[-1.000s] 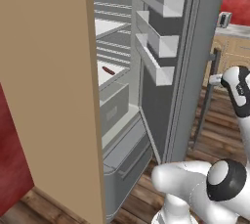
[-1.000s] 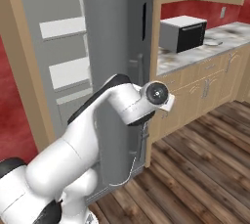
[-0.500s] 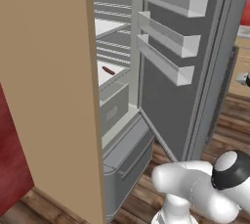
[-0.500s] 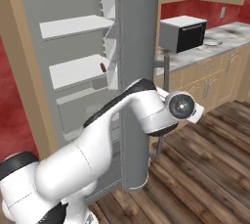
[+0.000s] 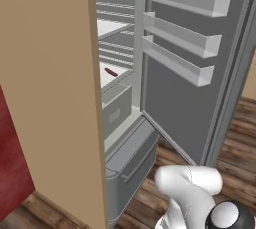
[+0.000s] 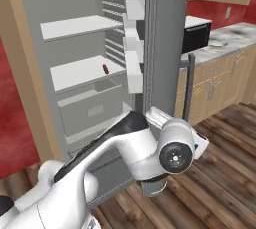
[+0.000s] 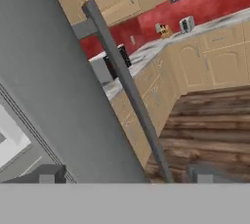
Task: Move the hot dog bun to the plate on the dining table and place the condiment next to that plate. Then navigate to the fridge and take the sausage and place it on the plate as well.
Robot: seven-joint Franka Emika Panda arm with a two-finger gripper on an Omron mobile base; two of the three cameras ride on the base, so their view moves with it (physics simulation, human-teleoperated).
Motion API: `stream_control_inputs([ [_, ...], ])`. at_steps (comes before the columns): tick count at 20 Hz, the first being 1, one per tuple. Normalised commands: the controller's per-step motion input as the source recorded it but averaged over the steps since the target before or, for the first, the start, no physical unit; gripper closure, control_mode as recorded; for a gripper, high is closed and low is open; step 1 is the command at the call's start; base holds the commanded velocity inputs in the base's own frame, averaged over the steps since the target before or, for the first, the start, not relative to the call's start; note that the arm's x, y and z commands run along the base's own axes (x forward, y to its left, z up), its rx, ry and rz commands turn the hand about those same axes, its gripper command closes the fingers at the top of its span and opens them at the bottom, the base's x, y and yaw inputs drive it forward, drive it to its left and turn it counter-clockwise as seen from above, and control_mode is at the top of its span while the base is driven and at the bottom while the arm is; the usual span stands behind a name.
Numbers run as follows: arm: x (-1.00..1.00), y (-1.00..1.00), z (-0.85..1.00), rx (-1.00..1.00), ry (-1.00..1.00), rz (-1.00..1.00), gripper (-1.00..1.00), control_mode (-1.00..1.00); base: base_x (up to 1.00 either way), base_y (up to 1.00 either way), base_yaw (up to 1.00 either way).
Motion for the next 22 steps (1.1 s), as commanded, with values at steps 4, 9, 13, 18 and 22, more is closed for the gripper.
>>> stream_control_inputs([
  [4,-0.84,1.00,0.35,-0.15,0.00,0.00,-1.00,-1.00,0.00,0.00,0.00],
  [9,-0.25,1.00,0.49,-0.21,0.06,-0.01,-1.00,-1.00,0.00,0.00,0.00],
  [13,0.18,1.00,0.52,-0.23,0.20,-0.04,-1.00,-1.00,0.00,0.00,0.00],
  [18,0.73,0.94,0.39,-0.22,0.18,-0.09,-1.00,-1.00,0.00,0.00,0.00],
  [22,1.00,0.48,0.06,-0.13,0.25,-0.09,-1.00,-1.00,0.00,0.00,0.00],
])
